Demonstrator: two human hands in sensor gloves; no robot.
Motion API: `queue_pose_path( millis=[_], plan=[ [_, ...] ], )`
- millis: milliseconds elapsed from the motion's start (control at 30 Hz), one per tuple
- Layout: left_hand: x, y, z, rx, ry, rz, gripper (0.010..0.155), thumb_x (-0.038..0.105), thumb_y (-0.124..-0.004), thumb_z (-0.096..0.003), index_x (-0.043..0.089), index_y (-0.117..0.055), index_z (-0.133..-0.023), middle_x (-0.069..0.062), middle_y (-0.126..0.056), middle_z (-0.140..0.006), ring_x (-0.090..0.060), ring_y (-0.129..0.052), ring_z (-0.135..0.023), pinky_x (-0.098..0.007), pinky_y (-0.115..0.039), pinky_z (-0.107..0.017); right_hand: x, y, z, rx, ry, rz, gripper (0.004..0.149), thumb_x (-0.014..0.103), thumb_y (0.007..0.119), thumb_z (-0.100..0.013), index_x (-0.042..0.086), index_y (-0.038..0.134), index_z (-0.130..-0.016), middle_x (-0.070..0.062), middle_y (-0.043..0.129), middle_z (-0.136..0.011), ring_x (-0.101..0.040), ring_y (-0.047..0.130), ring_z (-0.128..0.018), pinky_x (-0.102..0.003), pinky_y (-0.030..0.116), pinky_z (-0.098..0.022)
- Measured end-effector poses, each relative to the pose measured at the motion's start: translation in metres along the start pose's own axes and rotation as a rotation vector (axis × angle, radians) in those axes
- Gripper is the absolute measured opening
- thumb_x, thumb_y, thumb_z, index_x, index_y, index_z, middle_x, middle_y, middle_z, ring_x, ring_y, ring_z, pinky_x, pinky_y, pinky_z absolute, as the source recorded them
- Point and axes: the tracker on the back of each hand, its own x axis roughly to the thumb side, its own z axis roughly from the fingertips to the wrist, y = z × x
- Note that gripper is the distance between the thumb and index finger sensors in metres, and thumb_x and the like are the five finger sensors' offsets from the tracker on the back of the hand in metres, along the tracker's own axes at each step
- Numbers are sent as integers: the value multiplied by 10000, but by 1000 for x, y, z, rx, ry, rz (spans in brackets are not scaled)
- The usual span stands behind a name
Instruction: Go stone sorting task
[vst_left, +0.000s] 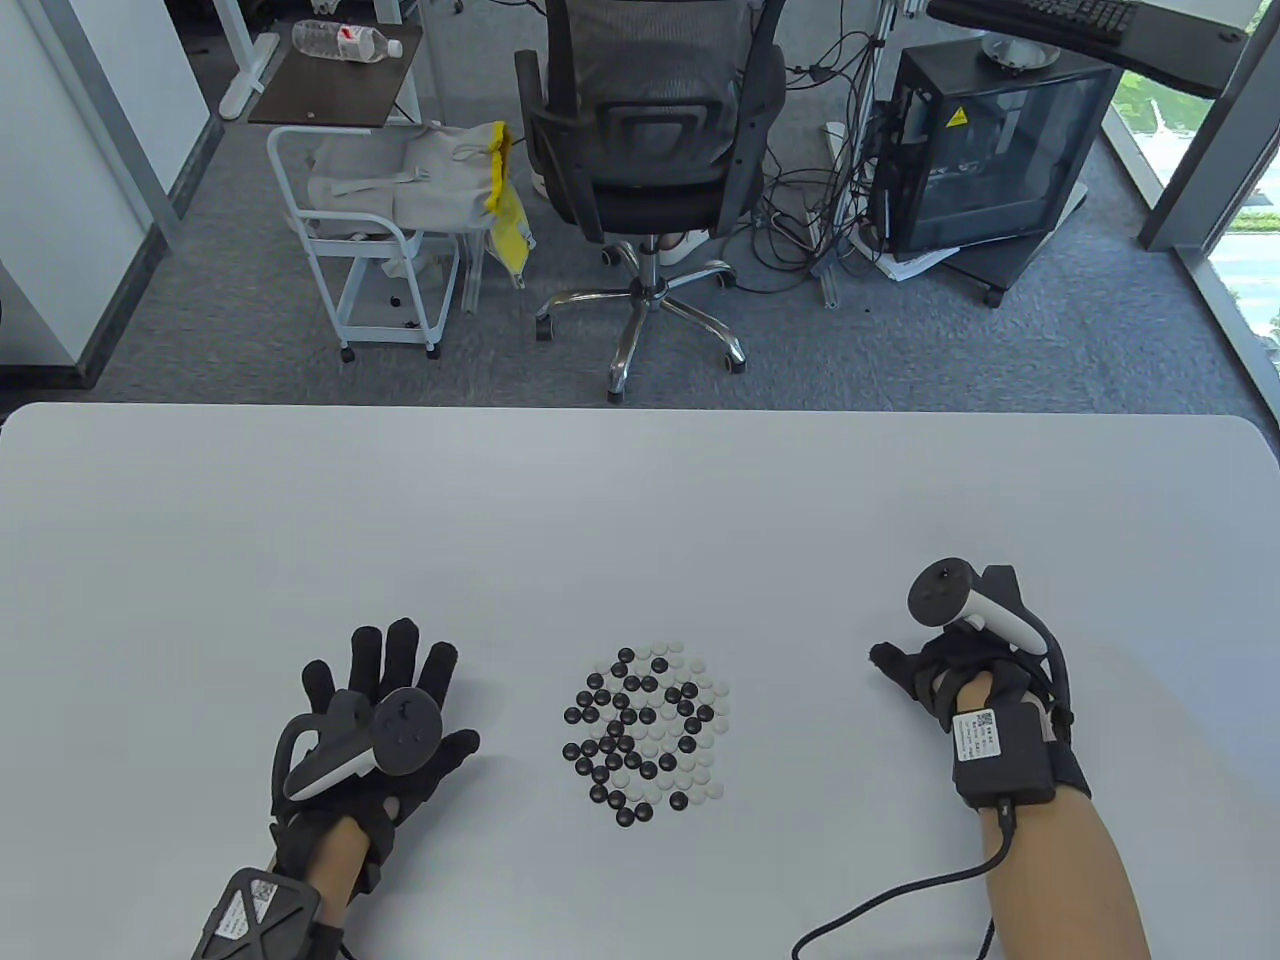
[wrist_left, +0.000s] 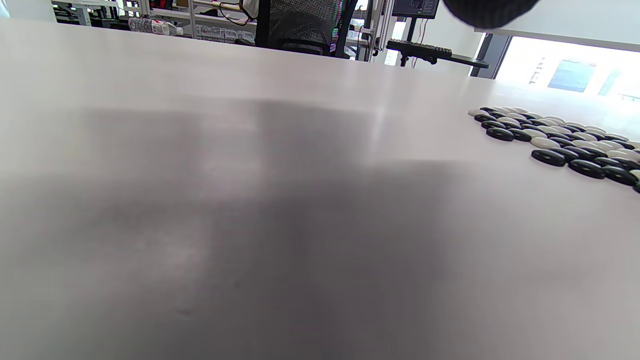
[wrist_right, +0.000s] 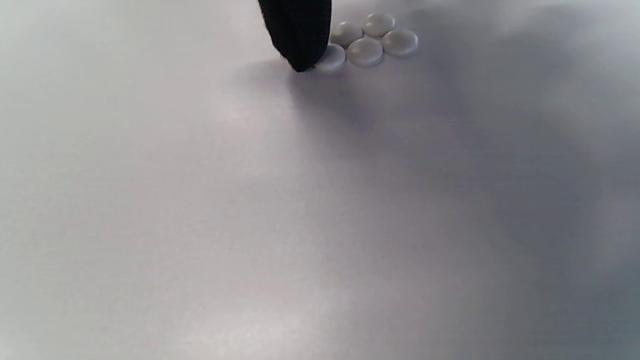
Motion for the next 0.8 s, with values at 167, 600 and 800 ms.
queue_pose_path(
  millis=[167,600,800],
  plan=[
    [0,0,0,-1,-2,-2,869,625,-495,-554,205,-38,-1163,-210,215,-1113,-498,205,-956,-807,54,-512,7,0,4,-10,-34,28,700,511,502,-583,71,727,-1079,-375,102,-1143,-642,-57,-926,-886,57,-533],
    [1,0,-1,-2,0,-7,868,625,-496,-555,206,-39,-1163,-208,215,-1114,-497,206,-957,-807,54,-513,124,46,53,186,-532,260,673,512,517,-581,98,725,-1070,-364,109,-1142,-647,-24,-931,-895,118,-561],
    [1,0,-1,2,-2,-7,871,626,-497,-555,204,-38,-1163,-210,215,-1113,-498,205,-957,-807,53,-513,156,80,65,249,-625,372,682,514,515,-576,102,668,-1098,-367,75,-1133,-646,-29,-929,-895,116,-563]
  ],
)
